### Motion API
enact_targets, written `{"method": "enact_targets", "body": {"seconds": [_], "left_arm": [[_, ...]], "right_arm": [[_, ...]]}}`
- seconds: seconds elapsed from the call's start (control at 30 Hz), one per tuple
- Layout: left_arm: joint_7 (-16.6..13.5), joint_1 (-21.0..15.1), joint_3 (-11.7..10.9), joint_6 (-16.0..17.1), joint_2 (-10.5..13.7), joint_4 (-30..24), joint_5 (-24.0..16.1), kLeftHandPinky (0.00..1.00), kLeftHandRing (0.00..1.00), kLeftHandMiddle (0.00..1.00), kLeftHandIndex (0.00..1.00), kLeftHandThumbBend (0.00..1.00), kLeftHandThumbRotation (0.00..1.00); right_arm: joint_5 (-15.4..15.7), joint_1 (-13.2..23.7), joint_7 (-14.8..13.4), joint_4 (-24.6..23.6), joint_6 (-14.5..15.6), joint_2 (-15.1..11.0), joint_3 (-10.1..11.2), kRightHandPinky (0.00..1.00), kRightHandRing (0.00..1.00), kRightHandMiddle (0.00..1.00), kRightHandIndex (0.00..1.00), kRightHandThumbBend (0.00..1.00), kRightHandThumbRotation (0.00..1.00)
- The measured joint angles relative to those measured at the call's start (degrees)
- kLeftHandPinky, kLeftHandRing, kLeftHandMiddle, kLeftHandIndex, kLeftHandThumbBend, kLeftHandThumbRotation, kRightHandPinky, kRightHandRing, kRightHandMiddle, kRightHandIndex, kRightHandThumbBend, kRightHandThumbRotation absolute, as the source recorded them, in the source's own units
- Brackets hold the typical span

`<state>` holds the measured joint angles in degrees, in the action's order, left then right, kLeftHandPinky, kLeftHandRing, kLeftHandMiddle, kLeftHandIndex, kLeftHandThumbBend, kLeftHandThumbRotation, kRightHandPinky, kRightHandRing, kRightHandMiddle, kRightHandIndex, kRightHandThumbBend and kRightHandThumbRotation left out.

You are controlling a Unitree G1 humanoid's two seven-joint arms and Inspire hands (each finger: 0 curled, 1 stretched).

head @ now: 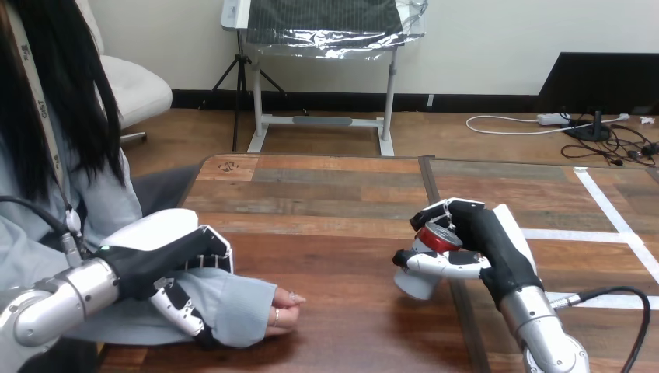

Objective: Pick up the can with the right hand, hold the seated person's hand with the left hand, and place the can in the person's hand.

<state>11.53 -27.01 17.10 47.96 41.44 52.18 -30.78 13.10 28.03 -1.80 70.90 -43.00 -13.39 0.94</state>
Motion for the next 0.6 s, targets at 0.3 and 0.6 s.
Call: {"method": "enact_targets", "body": {"seconds": [0.3,0.6], "left_arm": [[0.2,0.0,0.0,-0.9,-1.2,-1.3,1.0,0.28,0.33,0.4,0.42,0.94,0.0],[0.2,-0.1,0.0,-2.0,-2.6,-2.7,1.1,0.28,0.33,0.4,0.42,0.95,0.0]], "right_arm": [[0.8,0.9,-1.2,0.2,0.0,0.5,-0.7,0.39,0.42,0.48,0.5,0.84,0.0],[1.4,1.9,-2.1,0.7,0.0,1.4,-1.3,0.38,0.42,0.47,0.49,0.84,0.0]]}}
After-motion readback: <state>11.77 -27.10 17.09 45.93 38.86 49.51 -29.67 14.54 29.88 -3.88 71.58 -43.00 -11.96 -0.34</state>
